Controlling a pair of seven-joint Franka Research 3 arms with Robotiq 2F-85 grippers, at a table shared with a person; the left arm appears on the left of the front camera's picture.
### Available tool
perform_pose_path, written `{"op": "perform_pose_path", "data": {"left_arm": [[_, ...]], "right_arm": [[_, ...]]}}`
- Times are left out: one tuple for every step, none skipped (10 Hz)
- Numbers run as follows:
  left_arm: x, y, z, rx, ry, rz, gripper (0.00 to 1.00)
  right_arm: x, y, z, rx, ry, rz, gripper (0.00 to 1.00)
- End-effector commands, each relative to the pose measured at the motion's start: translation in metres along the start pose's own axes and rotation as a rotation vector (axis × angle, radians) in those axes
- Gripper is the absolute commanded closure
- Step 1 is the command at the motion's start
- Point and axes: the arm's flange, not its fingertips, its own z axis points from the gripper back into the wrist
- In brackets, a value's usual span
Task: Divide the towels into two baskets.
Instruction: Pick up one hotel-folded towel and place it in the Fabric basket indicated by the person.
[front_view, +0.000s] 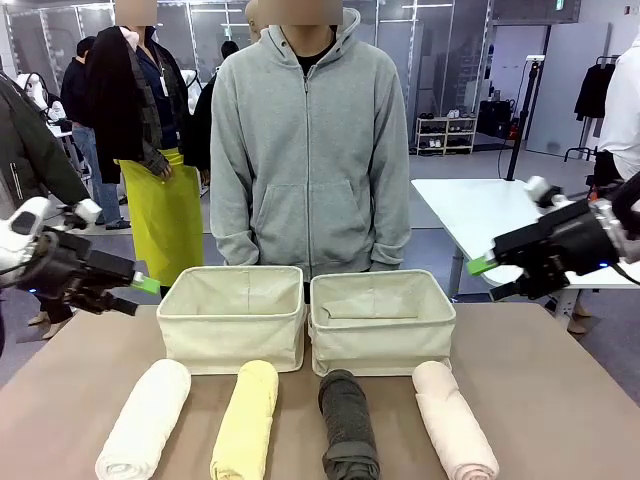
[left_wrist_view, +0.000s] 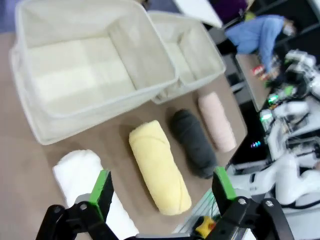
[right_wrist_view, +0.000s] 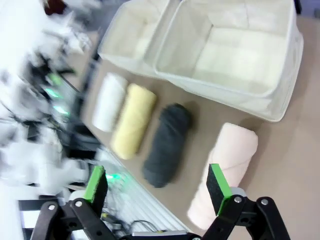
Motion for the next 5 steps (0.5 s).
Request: {"op": "perform_pose_path", "data": {"left_arm": [[-0.017,0.038,0.032,-0.074,-0.131,0.115,0.0],[-0.041,0.069,0.062,-0.075,-0.222,0.209,0.0],[-0.068,0.095,0.093,-0.087,-0.34,0.282,0.0],[-0.092,0.114,0.122,-0.076,-0.446,0.324,0.0],[-0.111,0.128,0.149,-0.051,-0.506,0.354,0.0]], "right_arm": [[-0.013,-0.047,0.037,0.188,-0.13,-0.15,0.0],[-0.033,-0.082,0.07,0.232,-0.229,-0.23,0.0],[-0.054,-0.112,0.107,0.222,-0.339,-0.309,0.0],[-0.077,-0.134,0.143,0.227,-0.45,-0.37,0.0],[-0.097,-0.15,0.175,0.194,-0.535,-0.422,0.0]]}}
